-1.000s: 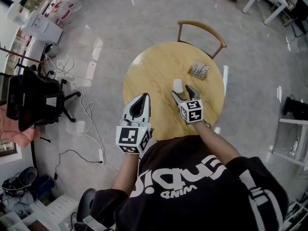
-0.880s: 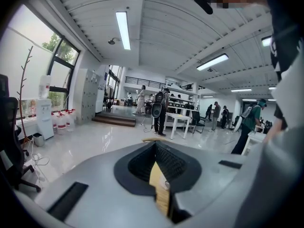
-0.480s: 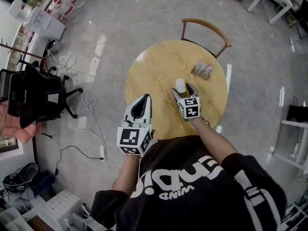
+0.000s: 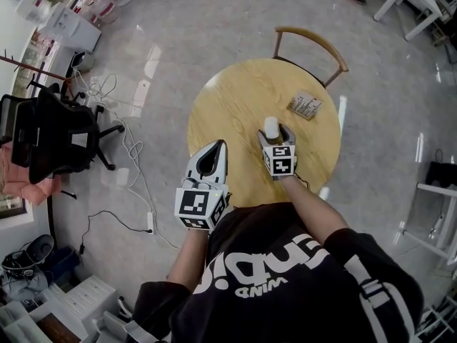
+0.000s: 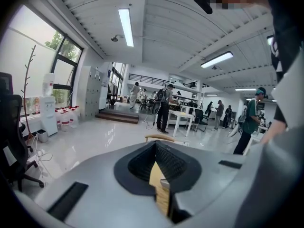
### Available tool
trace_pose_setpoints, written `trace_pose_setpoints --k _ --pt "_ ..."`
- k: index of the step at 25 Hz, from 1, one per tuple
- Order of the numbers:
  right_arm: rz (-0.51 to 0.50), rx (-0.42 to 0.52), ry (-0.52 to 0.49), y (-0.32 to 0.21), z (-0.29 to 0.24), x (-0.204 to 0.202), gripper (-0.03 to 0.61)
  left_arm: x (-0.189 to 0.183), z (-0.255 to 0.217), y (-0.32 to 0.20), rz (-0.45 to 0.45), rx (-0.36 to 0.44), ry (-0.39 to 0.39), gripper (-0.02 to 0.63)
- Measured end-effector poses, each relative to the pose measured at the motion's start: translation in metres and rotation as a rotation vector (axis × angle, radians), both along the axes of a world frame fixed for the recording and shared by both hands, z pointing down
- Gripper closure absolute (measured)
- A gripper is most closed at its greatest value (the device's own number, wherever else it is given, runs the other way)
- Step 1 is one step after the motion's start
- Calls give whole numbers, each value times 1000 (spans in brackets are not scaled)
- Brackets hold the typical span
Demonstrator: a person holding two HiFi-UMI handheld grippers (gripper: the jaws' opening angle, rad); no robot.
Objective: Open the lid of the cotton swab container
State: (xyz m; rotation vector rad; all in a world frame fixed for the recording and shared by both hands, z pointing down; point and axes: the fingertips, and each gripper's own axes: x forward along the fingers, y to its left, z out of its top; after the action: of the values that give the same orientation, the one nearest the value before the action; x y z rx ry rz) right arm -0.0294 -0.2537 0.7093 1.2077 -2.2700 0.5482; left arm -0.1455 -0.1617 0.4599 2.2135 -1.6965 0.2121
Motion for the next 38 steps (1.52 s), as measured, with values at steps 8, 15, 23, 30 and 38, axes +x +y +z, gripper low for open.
trace_pose_setpoints --k 8,15,23,30,38 --pt "5 9 6 -5 -1 4 288 1 3 -2 2 -6 1 604" --pt "-14 7 -6 -8 -3 5 374 1 8 -1 -1 -18 5 604" --pt "-64 8 15 -7 -2 6 382 6 9 -3 5 -17 6 604" --pt "-108 19 7 -6 -14 6 382 7 9 -2 10 -16 14 604" --pt "-231 43 -16 1 -40 1 382 10 10 1 26 -20 28 604"
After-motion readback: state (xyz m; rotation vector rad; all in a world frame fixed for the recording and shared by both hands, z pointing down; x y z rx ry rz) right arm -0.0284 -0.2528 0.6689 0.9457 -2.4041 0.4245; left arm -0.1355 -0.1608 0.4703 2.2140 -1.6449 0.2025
